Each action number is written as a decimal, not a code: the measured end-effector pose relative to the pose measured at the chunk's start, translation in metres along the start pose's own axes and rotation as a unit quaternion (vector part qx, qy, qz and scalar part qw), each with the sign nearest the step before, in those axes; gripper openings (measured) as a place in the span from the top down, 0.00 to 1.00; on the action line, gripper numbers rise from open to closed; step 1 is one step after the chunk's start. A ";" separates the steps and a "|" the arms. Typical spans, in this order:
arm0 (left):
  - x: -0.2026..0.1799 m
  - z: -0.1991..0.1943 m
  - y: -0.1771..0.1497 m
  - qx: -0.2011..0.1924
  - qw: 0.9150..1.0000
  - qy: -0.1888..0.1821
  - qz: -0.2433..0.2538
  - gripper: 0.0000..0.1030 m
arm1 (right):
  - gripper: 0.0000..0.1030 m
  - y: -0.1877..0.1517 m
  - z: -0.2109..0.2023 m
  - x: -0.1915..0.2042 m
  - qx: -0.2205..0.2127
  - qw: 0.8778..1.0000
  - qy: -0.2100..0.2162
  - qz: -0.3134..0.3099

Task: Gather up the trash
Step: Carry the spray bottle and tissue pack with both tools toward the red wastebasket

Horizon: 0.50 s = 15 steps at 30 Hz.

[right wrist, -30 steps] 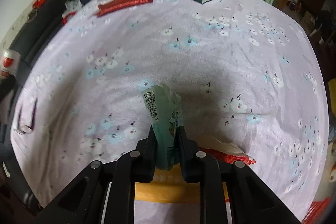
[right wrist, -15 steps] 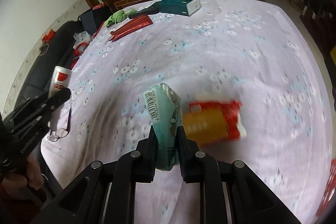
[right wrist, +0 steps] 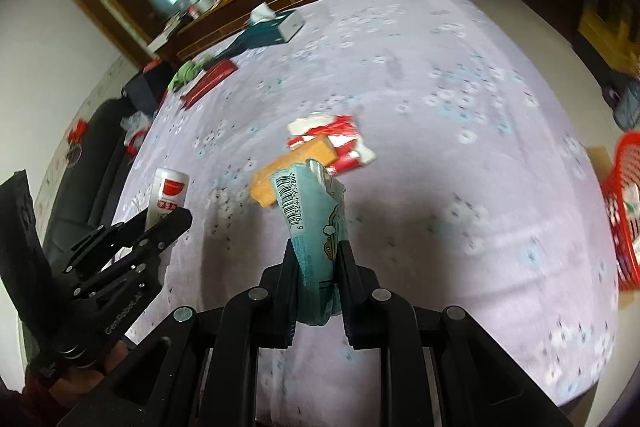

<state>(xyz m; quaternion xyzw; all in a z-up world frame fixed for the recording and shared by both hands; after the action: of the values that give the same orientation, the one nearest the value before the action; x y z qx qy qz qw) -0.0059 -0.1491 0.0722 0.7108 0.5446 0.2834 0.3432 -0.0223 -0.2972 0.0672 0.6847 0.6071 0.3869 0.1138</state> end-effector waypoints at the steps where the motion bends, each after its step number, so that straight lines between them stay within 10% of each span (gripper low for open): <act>1: -0.006 0.000 0.003 -0.002 1.000 -0.004 0.003 0.72 | 0.82 -0.001 -0.006 -0.005 -0.003 1.000 -0.002 0.005; 15: -0.064 -0.009 0.033 -0.031 0.998 -0.023 0.044 0.72 | 0.82 0.005 -0.050 -0.041 -0.037 0.999 -0.010 0.035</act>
<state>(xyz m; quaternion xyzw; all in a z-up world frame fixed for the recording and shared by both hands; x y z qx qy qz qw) -0.0101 -0.2147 0.1020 0.7292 0.4957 0.2991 0.3648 -0.0501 -0.3518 0.0879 0.7047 0.5671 0.4056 0.1313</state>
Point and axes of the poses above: each gripper's, at about its wrist camera, not at the fingertips, and z roughly the way its jaws point, x to its left, y to its top, the point moved 7 cm from there along z, roughly the way its jaws point, and after that the axes turned 13 degrees about -x, right-handed, at the moved point
